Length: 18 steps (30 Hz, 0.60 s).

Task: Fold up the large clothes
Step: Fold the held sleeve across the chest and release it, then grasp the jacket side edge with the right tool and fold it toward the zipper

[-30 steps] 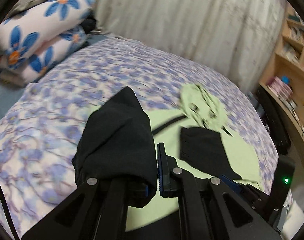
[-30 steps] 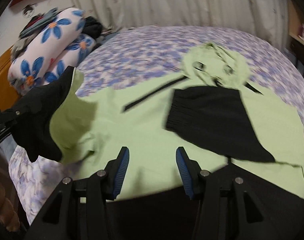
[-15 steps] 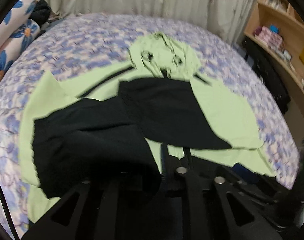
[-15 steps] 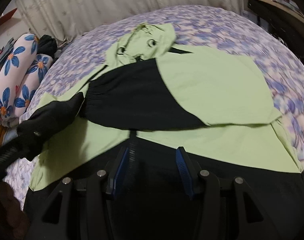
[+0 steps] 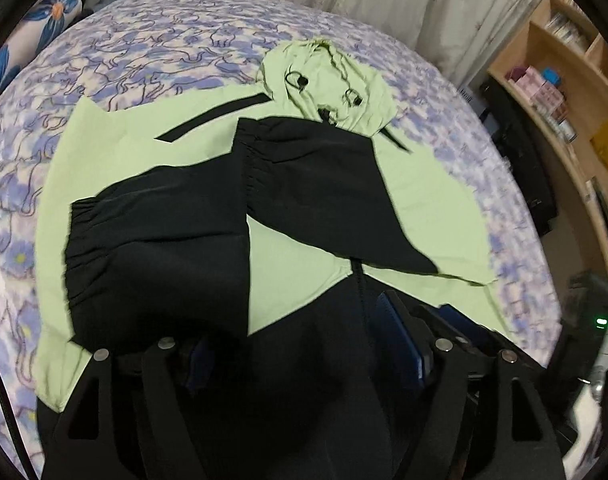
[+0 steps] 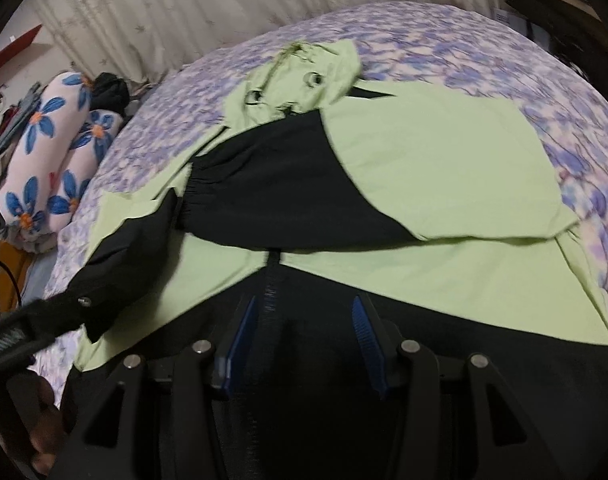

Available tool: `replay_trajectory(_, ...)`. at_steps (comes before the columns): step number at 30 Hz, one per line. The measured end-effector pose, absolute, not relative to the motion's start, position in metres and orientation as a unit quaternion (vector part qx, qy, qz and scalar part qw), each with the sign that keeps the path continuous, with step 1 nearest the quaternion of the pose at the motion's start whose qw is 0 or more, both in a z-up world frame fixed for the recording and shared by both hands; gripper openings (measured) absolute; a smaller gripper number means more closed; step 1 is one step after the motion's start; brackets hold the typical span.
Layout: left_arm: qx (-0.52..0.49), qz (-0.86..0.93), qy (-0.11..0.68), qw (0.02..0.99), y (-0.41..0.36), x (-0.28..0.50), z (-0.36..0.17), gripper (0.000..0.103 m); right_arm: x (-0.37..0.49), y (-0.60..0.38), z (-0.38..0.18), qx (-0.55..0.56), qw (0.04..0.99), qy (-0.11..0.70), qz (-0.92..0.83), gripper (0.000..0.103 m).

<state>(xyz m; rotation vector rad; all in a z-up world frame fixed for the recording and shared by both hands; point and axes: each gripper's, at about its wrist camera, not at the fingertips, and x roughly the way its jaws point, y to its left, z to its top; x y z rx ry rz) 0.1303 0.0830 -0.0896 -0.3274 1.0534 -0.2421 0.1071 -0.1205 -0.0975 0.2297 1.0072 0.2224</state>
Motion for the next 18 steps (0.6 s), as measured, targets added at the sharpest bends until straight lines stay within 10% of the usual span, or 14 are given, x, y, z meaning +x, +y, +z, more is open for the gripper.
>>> replay_trajectory(18,-0.133,0.062,0.441,0.885,0.208,0.056,-0.052,0.079,0.094,0.026,-0.065,-0.012,0.847,0.447,0.287,0.068)
